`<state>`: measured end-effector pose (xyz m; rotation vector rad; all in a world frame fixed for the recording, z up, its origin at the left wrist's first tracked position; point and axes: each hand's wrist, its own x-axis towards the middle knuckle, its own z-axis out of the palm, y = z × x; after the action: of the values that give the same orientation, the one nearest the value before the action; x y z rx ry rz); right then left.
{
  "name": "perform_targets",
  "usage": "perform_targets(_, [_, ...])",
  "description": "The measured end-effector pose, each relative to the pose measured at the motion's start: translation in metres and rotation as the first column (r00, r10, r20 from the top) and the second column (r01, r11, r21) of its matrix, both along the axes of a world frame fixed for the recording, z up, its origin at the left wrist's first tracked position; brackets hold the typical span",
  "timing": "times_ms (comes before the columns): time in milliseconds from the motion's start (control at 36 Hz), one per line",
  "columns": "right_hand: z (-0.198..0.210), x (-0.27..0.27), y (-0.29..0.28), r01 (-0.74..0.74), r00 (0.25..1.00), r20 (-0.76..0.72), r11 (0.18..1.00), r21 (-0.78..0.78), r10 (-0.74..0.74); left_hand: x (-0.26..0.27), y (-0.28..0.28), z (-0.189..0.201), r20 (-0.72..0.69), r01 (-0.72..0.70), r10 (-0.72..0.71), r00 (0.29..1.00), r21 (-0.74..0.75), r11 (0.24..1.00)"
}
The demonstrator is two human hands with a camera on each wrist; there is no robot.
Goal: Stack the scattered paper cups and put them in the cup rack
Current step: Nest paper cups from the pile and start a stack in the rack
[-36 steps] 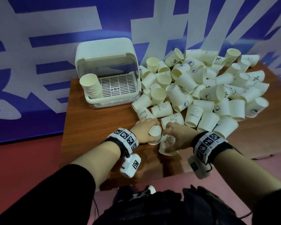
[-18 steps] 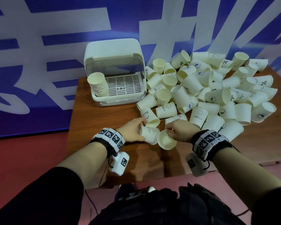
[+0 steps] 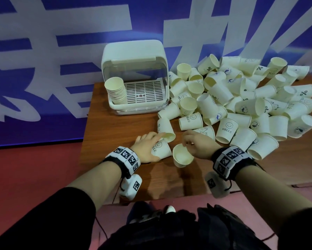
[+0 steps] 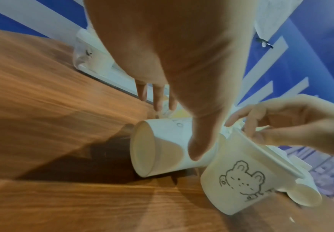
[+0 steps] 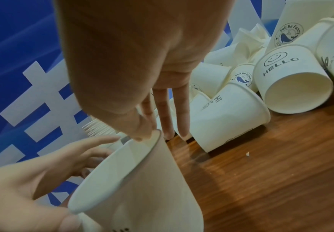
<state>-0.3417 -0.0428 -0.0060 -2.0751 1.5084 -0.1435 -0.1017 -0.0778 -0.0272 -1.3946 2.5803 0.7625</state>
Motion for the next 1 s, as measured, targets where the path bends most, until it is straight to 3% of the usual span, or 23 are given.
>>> perform_targets(167, [0.007, -0.007, 0.005, -0.049, 0.994, -0.096, 0.994, 0.101, 0.059, -0.015, -0.002, -0.002, 0.053, 0.103, -0.101, 0.993, -0.033, 0.994])
perform_targets(361, [0.001, -0.011, 0.009, -0.132, 0.986, -0.078, 0.981, 0.144, 0.144, -0.020, -0.005, -0.011, 0.017, 0.024, -0.025, 1.000, 0.050, 0.998])
perform_targets(556, [0.001, -0.007, 0.007, -0.250, 0.951, -0.158, 0.962, 0.114, 0.266, -0.022, -0.007, -0.008, -0.087, -0.029, 0.039, 0.995, 0.110, 0.994])
perform_targets(806, [0.005, -0.005, 0.002, -0.138, 0.979, -0.143, 0.988, 0.070, 0.147, -0.008, -0.012, 0.002, -0.192, -0.171, 0.216, 0.957, 0.226, 0.959])
perform_targets(1000, [0.030, 0.016, -0.019, -0.041, 0.999, 0.005, 0.998, -0.040, 0.041, 0.021, -0.014, 0.014, -0.255, -0.242, 0.301, 0.919, 0.238, 0.941])
